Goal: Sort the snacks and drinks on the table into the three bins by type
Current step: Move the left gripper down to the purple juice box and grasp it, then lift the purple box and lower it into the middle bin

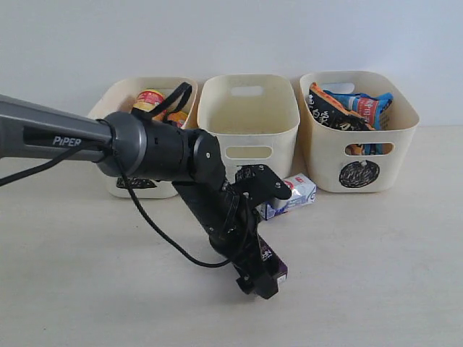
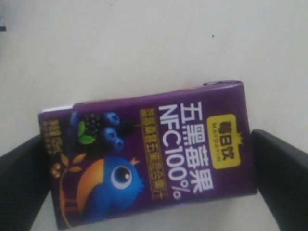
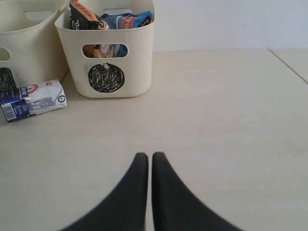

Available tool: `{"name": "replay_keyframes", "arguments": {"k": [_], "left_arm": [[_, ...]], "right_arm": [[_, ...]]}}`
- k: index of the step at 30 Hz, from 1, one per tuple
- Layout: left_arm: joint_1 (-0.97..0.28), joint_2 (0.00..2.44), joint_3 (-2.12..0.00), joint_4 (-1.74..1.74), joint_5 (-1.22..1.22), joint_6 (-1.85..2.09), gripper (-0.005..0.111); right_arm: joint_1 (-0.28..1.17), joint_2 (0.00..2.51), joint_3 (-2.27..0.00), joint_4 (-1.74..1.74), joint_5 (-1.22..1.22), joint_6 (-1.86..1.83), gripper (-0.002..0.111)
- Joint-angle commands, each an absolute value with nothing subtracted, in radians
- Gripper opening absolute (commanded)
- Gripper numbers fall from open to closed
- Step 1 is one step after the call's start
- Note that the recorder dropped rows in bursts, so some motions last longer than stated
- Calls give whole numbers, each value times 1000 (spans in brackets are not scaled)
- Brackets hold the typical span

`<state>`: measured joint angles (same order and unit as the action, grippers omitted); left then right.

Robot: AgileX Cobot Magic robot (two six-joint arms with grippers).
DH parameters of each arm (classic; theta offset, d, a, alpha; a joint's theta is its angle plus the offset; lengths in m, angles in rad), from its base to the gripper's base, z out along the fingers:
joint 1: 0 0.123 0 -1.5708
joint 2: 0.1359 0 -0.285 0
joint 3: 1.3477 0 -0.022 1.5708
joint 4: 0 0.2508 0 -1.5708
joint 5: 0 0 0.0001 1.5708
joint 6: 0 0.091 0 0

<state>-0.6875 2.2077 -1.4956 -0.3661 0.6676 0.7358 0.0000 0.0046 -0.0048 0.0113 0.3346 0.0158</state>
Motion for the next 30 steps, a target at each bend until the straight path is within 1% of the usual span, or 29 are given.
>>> {"name": "replay_keyframes", "arguments": {"k": [1,3,4,6,7,8,10,11,12,14,17,19,21,22,24,28,29,30], "left_arm": [[-698,2230,-1502,-368,615,726,108],[-698,2234,-1502,-370,604,726,105],[-698,2234,-1502,-370,605,726,102],[-698,2230,-1502,-370,618,726,86],[-698,2228,-1502,-367,632,726,71],[-698,2222,-1502,-365,649,726,51],[-698,2206,-1502,-365,706,726,3],[-698,2192,-1502,-361,729,731,6],[-698,2160,-1502,-361,768,725,4],[-698,2067,-1502,-357,781,725,4],[-698,1955,-1502,-328,725,725,4],[-698,1873,-1502,-314,617,725,4],[-695,1828,-1502,-314,384,695,4],[-694,1837,-1506,-314,273,681,4],[-677,1904,-1565,-314,190,681,4],[-601,2071,-1754,-314,238,614,5],[-591,2092,-1781,-314,265,614,8],[-584,2111,-1804,-314,291,614,14]], "right_arm": [[-1,0,0,8,330,19,0],[-1,0,0,8,330,19,0],[-1,0,0,8,330,19,0],[-1,0,0,8,326,20,0],[-1,0,0,8,326,20,0],[-1,0,0,8,326,20,0],[-1,0,0,8,326,20,0],[-1,0,0,8,326,20,0],[-1,0,0,8,326,20,0],[-1,0,0,8,326,20,0],[-1,0,0,8,326,20,0],[-1,0,0,8,326,20,0],[-1,0,0,8,326,20,0],[-1,0,0,8,326,20,0],[-1,0,0,8,326,20,0],[-1,0,0,8,326,20,0],[-1,0,0,8,326,20,0],[-1,0,0,8,326,20,0]]}}
